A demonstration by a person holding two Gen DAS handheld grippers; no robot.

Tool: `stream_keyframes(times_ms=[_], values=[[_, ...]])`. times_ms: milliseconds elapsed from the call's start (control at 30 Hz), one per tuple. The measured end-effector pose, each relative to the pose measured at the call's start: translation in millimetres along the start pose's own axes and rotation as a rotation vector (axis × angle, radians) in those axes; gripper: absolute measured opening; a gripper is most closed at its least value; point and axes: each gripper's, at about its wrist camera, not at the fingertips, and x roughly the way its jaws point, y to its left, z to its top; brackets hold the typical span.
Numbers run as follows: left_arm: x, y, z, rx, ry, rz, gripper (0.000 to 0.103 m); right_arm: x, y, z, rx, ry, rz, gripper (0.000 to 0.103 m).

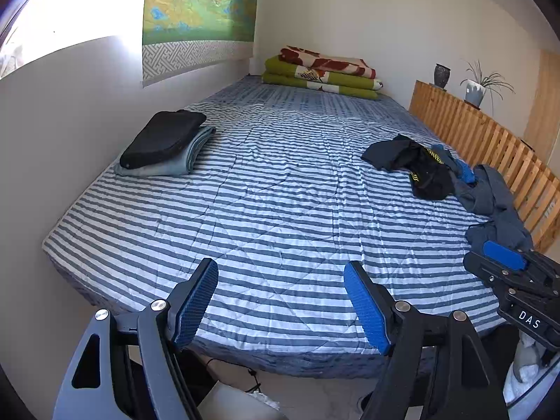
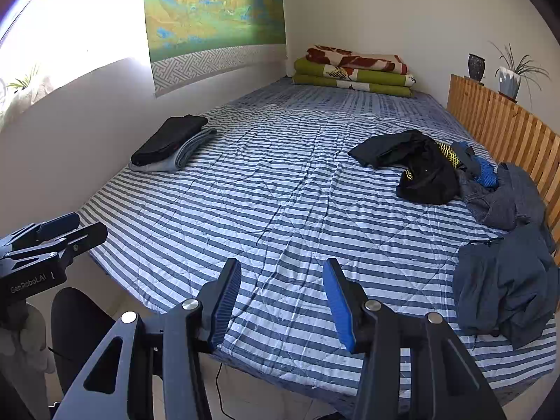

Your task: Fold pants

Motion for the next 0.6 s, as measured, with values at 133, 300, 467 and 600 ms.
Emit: stream_keyframes(times_ms=[133, 300, 467, 600], values=[[5, 7, 7, -0.009, 0.002, 0.024, 0.078, 6, 5, 2, -0.028, -0.003, -0.010, 0.046], [14, 18, 13, -0.024, 0.013, 0.041, 0.080, 14, 8, 3, -0.037, 0.005, -0.005, 0.047], [20, 27, 18, -0.039, 0.020, 0.062, 0.080, 19, 13, 7, -0.053, 0.002, -0.006, 0.047], [23, 30, 21, -0.046, 0.018, 0.070, 0.080, 20, 17, 8, -0.067, -0.001, 0.000, 0.047]])
